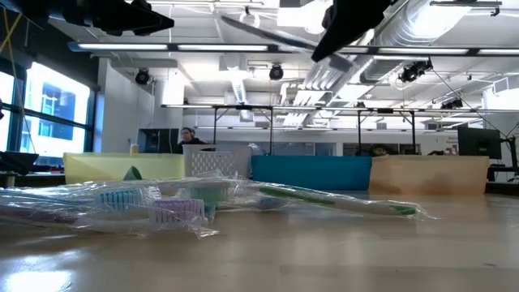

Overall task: Pick & Place Toothbrushes
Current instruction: Put the blue toothbrush into the blue bin

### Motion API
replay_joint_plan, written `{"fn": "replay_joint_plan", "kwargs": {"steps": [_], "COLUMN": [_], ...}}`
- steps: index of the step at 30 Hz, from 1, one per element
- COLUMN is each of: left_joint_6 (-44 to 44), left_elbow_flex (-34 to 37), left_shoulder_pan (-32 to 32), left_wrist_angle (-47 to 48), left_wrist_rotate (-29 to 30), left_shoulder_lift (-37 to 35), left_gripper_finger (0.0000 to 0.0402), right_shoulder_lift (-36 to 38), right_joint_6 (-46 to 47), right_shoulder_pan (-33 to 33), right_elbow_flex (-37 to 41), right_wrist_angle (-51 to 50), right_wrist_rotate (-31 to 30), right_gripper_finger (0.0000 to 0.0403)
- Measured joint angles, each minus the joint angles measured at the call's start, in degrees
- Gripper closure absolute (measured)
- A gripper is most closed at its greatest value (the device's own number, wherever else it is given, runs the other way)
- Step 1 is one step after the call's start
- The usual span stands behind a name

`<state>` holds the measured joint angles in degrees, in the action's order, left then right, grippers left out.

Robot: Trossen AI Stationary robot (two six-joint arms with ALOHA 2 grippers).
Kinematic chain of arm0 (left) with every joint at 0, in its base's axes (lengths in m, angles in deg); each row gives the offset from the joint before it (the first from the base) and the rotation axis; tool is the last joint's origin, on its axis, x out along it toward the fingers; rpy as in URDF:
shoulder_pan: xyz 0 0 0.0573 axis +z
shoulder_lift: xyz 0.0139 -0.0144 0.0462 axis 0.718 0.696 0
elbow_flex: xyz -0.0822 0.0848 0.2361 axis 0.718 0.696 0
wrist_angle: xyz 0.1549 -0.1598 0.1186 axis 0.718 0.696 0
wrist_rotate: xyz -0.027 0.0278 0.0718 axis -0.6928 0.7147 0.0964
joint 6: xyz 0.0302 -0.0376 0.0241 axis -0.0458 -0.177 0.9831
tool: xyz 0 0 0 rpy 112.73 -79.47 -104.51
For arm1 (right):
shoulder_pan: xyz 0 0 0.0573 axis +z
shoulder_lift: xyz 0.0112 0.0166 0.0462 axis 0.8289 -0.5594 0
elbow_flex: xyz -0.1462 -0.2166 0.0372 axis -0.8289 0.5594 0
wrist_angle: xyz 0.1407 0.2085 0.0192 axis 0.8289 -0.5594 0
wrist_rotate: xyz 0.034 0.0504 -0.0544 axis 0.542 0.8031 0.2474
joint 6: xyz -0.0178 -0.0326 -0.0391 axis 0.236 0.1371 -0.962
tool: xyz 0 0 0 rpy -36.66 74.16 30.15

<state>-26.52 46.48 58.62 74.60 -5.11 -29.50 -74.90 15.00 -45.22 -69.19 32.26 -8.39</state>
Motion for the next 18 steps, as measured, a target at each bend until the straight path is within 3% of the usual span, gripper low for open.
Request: {"fn": "replay_joint_plan", "kwargs": {"steps": [18], "left_joint_6": [0.00], "left_elbow_flex": [0.00], "left_shoulder_pan": [-0.01], "left_wrist_angle": [0.00], "left_wrist_rotate": [0.02], "left_shoulder_lift": [0.00], "left_gripper_finger": [0.0206], "right_shoulder_lift": [0.20], "right_joint_6": [1.41], "right_shoulder_pan": [-0.95], "right_elbow_flex": [-0.04], "right_wrist_angle": [-1.94], "right_wrist_rotate": [-3.12], "right_gripper_finger": [0.0397]}}
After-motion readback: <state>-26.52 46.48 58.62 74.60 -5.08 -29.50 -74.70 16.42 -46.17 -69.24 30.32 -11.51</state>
